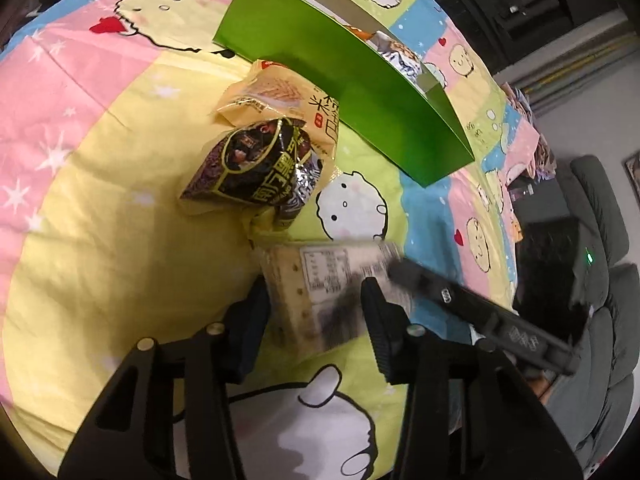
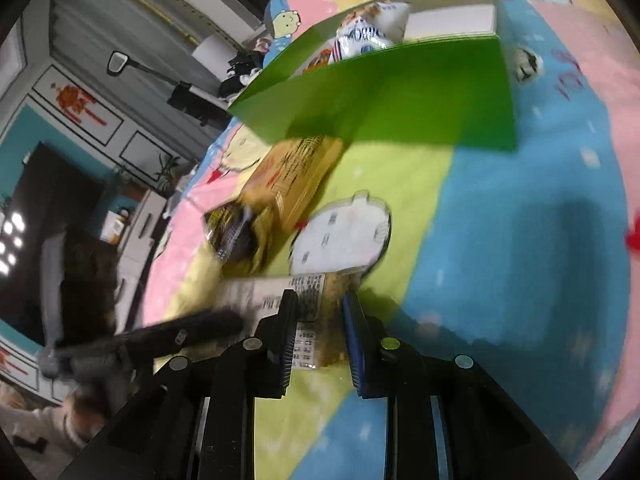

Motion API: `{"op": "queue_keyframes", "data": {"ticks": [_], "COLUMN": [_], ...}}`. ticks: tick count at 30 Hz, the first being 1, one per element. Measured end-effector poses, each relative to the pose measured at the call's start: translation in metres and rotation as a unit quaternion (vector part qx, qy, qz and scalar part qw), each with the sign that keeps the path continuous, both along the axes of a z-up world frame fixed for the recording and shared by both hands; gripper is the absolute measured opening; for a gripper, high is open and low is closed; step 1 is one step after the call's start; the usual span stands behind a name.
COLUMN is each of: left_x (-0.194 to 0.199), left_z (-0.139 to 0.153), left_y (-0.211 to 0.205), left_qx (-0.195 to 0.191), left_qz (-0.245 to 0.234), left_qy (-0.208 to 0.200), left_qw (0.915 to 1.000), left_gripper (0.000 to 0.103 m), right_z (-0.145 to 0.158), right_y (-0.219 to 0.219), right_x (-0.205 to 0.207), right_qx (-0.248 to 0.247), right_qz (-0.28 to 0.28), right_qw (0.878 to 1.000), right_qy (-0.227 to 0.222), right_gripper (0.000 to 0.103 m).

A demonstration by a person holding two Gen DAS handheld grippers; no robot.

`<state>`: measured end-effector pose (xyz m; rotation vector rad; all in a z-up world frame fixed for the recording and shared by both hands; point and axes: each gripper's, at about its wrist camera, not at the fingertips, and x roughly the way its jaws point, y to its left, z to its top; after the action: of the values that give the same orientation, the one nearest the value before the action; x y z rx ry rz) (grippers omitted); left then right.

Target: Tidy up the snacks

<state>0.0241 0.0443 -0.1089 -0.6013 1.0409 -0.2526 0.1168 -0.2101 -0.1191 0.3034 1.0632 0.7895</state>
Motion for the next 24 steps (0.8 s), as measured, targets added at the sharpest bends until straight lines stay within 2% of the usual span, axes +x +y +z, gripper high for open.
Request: {"op": "queue_keyframes", "data": {"ticks": [7, 10, 14, 17, 20, 22, 24], "left_x": [0.000, 0.003, 0.004, 0.001, -0.003, -0.004, -0.006], "left_z": [0.002, 0.002, 0.001, 0.003, 0.006, 0.008, 0.012], "left_y": [-0.010, -0.016, -0.016, -0.016, -0.014, -0.011, -0.013], "left_qx": [0.037, 0.055, 0.057, 0.061, 0.064, 0.058, 0.064], "left_qz": [-0.028, -0.036, -0.038, -0.038, -0.035, -0.034, -0.034], "left_qy": [-0.011, -0.017, -0.017, -0.022, -0.025, -0.025, -0.030], "left_qw": [0.9989, 0.9977, 0.9975, 0.9972, 0.9970, 0.9975, 0.9969], "left_gripper": [0.047, 0.048, 0.047, 0.048, 0.047, 0.047, 0.047], "right_z": [-0.008, -0.008, -0.004, 0.001, 0.005, 0.007, 0.011], "right_y": [-0.006, 0.001, 0.004, 0.007, 0.005, 0.000, 0.003], "right_x": [-0.026, -0.031, -0.035, -0.044, -0.051, -0.052, -0.056], "right_qx": [0.013, 0.001, -0.015, -0.033, -0.031, -0.019, -0.028], "right_qz": [-0.029, -0.032, -0.033, -0.034, -0.045, -0.048, -0.048], "right_qw": [0.999, 0.999, 0.999, 0.997, 0.996, 0.996, 0.995], "right_qy": [0.016, -0.002, -0.021, -0.053, -0.069, -0.067, -0.079], "right_gripper": [0.030, 0.032, 0.033, 0.033, 0.021, 0.020, 0.020]}}
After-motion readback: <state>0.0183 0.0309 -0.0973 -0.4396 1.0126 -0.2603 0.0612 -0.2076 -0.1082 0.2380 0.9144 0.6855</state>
